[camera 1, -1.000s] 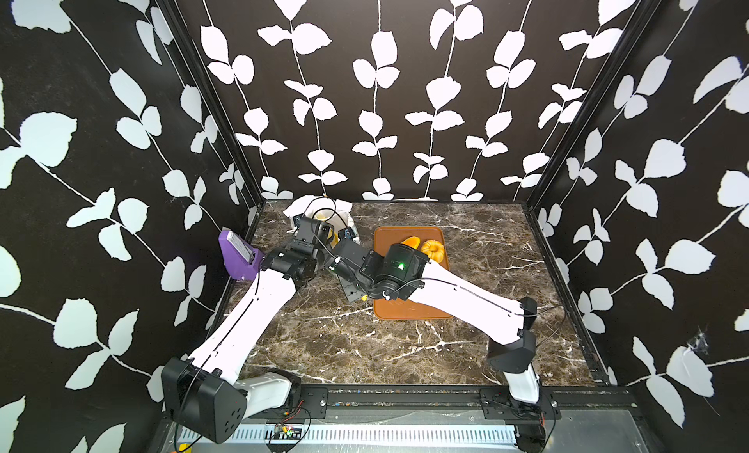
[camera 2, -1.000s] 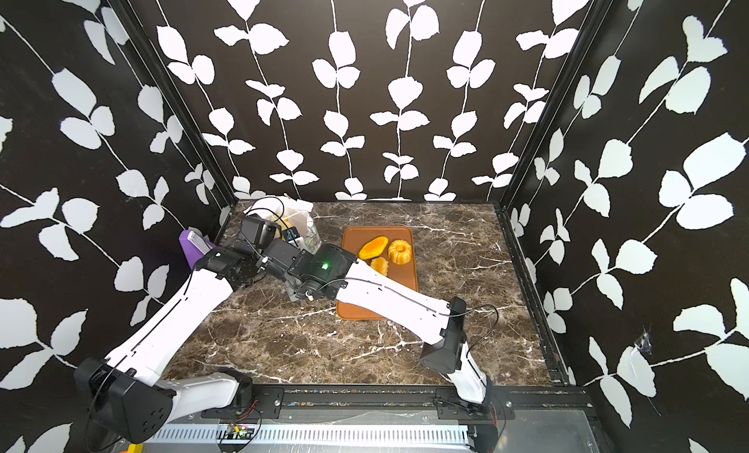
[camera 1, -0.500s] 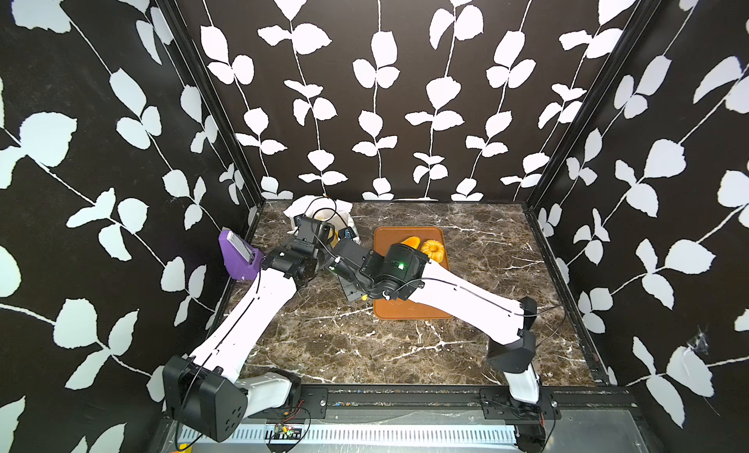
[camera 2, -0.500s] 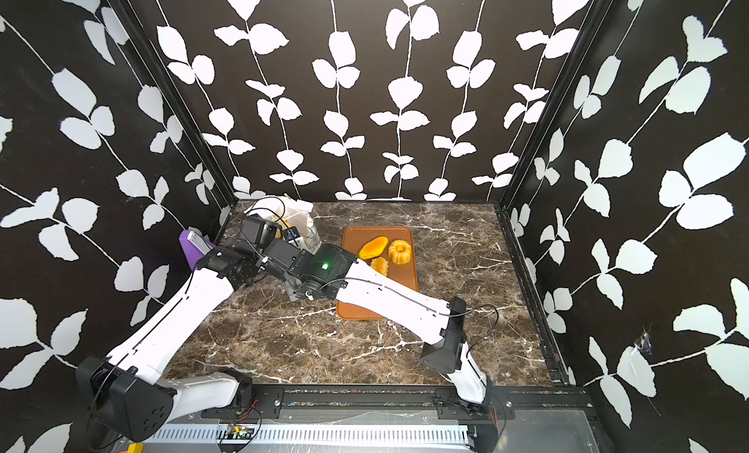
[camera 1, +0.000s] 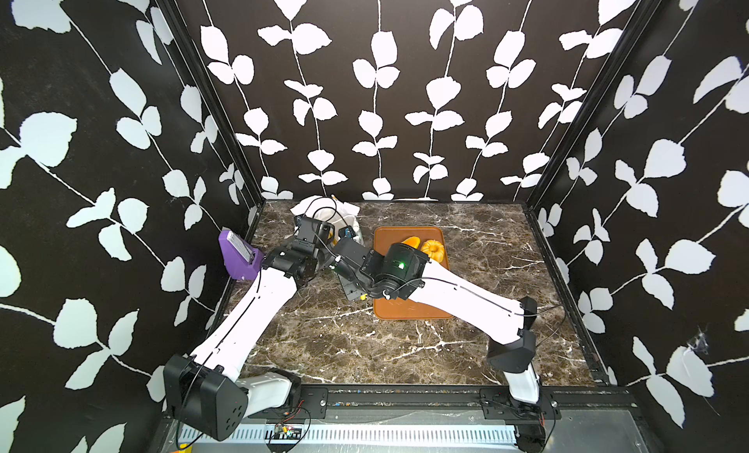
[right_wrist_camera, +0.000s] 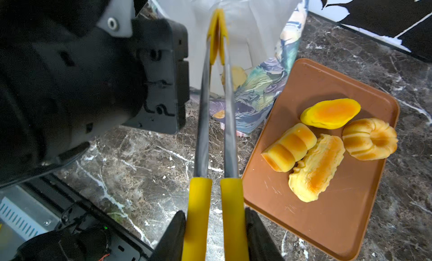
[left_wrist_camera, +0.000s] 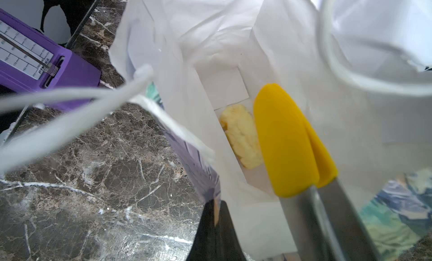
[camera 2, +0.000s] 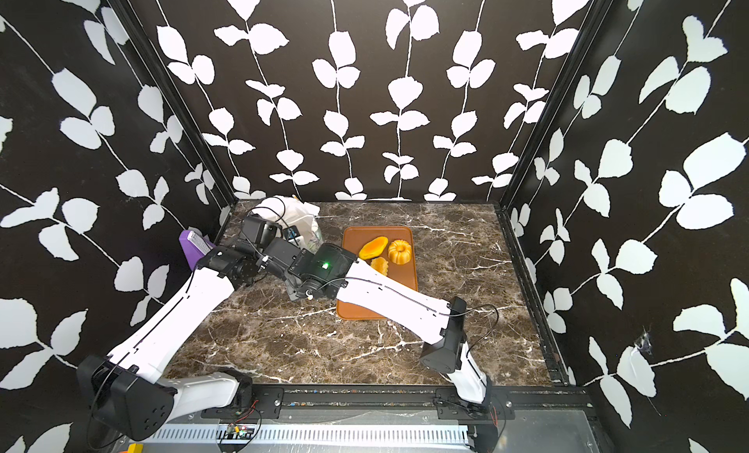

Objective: Pack bread into a paper bag
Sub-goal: Place the fake bread in the paper bag.

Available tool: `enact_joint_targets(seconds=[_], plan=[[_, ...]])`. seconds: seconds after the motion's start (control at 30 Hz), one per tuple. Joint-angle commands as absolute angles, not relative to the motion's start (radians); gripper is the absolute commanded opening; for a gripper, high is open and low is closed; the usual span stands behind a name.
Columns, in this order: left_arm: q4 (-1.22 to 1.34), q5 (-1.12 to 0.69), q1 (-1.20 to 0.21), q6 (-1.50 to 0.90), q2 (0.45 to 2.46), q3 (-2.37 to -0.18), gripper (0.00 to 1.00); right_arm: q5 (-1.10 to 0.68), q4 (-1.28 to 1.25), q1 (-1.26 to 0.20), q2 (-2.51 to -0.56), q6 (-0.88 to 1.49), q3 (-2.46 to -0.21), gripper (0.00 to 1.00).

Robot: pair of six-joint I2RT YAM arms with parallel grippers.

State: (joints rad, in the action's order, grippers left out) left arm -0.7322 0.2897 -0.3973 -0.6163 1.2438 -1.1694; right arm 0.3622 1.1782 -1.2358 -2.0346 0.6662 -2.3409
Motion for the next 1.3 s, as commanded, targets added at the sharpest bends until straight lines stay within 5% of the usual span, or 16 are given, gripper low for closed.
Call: enact_joint_targets(seconds=[0.0,0.2,0.93,1.27], plan=[[-0.753,0.284,-0.396,-0.604,1.244,-1.155,0.0,0.398,1.123,-1.233,-2.008,0.657,-2.325,0.1],[-0.755,0.285,-0.396,-0.605,1.248,-1.154,0.0,0.412,1.117,-1.233,-1.998,0.651,-2.332,0.0],[-0.749,0.285,-0.395,-0.604,1.273,-1.145,0.0,0.436,1.129,-1.268,-1.798,0.604,-2.335,0.0],[-0.757,0.302,-0.396,-0.594,1.295,-1.168,0.0,0.377,1.098,-1.302,-1.472,0.709,-2.003,0.0]])
